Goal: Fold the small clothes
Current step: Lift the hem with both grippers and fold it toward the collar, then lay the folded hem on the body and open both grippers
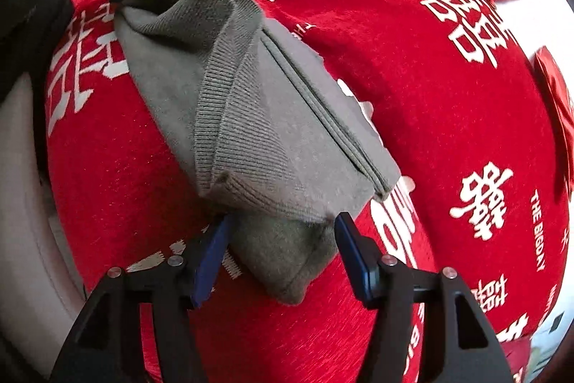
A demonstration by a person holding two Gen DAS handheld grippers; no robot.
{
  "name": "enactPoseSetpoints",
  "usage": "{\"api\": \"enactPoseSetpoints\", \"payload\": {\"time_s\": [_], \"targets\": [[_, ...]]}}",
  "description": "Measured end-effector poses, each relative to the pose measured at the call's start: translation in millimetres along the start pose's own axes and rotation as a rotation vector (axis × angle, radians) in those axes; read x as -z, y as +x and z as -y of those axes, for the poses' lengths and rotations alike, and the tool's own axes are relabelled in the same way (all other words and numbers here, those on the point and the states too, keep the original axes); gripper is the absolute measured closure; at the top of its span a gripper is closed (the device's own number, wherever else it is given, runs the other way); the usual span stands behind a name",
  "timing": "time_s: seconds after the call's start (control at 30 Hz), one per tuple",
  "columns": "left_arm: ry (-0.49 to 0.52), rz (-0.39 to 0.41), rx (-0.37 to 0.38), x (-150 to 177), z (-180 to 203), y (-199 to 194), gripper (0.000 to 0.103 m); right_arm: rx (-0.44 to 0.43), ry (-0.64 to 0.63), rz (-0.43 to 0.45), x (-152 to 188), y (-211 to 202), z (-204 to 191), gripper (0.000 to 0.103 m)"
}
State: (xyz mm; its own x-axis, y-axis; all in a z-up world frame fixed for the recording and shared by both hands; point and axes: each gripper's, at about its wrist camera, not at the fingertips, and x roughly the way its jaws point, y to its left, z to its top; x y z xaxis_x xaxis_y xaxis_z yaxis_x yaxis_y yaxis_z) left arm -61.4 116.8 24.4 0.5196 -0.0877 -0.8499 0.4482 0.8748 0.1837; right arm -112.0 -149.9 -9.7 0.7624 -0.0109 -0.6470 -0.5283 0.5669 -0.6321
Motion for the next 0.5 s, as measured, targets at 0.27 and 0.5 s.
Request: {"api": "enactPoseSetpoints", "payload": {"time_s": [0.27, 0.5], "targets": [[0.164, 0.076, -0.018, -3.4, 7.2, 14.7, 0.019, -0.091, -0.002, 0.003, -12.8, 7.8, 5.2, 0.039], [0.23, 0.121, 0.052, -37.7, 18.3, 34.4, 0.038, -0.37, 0.194, -0.014, -15.4, 19.2, 38.0, 0.079]]}}
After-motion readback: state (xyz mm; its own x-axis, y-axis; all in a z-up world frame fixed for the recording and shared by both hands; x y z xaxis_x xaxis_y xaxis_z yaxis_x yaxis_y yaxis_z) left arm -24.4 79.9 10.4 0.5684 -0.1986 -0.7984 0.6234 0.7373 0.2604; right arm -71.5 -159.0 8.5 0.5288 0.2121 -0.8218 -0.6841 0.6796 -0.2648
